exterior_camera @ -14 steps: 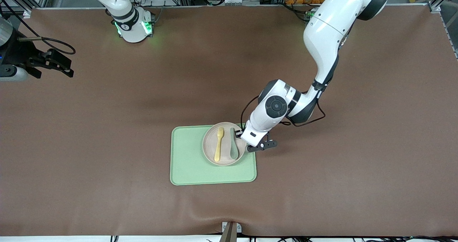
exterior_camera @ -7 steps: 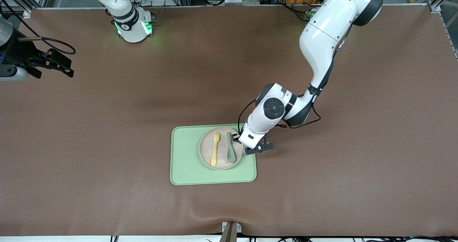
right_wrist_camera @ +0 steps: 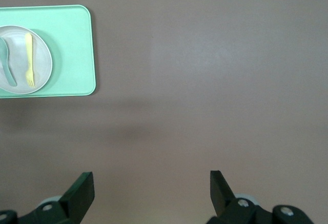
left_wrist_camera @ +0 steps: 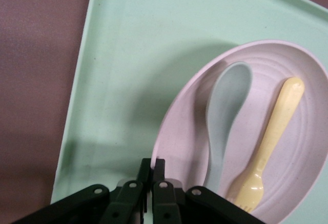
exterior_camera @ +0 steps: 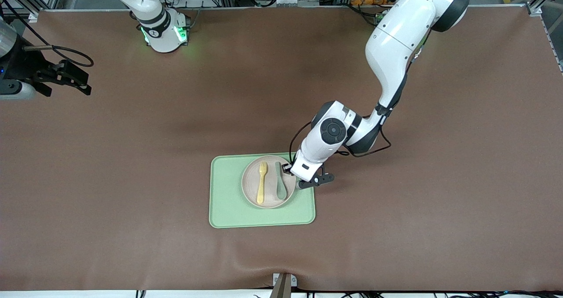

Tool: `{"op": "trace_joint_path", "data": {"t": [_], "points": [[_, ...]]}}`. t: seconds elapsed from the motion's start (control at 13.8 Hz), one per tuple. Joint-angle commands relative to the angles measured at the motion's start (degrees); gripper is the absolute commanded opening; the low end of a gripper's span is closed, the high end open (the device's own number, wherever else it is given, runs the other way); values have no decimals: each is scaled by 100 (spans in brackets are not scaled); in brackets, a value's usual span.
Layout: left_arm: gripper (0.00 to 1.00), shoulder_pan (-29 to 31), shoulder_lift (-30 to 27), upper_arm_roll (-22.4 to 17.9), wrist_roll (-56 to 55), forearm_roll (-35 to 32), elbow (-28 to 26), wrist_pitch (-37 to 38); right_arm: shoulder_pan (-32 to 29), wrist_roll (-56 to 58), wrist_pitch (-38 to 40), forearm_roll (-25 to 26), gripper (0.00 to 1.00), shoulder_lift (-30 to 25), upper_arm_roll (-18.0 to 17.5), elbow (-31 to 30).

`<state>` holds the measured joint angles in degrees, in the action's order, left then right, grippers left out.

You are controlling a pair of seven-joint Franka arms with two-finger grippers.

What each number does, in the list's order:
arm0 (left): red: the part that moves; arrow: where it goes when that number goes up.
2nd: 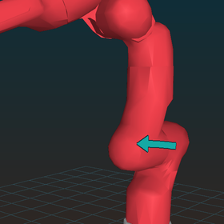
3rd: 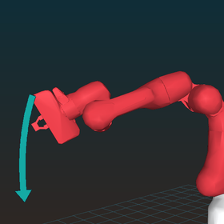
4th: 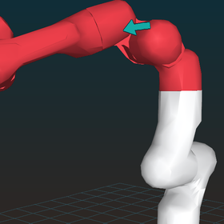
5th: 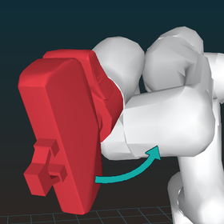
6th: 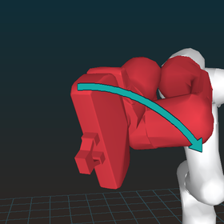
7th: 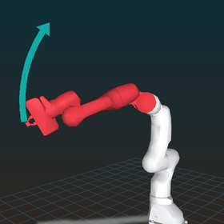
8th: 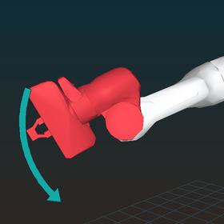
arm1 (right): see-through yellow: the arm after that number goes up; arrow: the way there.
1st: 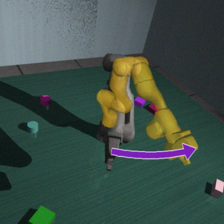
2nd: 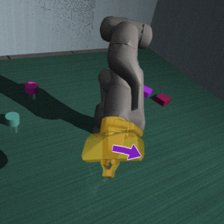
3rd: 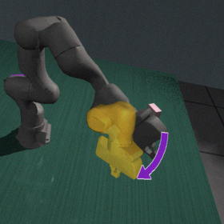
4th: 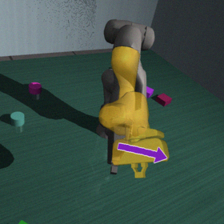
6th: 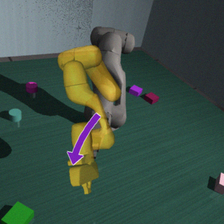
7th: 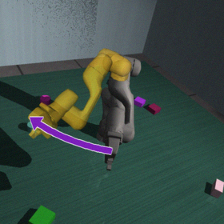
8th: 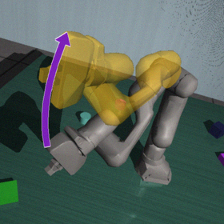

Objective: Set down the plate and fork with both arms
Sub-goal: 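Center the plate on the placemat and open the left gripper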

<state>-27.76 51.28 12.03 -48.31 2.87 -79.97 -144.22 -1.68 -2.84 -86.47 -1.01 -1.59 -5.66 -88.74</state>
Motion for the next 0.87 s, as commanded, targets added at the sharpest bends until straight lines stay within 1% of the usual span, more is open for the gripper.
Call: {"op": "trace_joint_path", "data": {"t": [0.0,0.07,0.58,0.73,0.8], "points": [[89,-63,102,-52,-203,117,157,-115,10,47,86,-66,100,27,-5,102],[100,-80,102,-69,-231,91,157,-193,10,47,86,-66,100,27,-5,102],[100,-10,-38,-87,-152,29,148,-212,10,55,60,-57,100,36,-5,111],[100,77,-196,-87,-135,-76,114,-98,2,55,25,-49,100,263,-5,154],[100,147,-345,-87,-134,-85,113,164,1,64,16,-40,100,369,-5,164]]}}
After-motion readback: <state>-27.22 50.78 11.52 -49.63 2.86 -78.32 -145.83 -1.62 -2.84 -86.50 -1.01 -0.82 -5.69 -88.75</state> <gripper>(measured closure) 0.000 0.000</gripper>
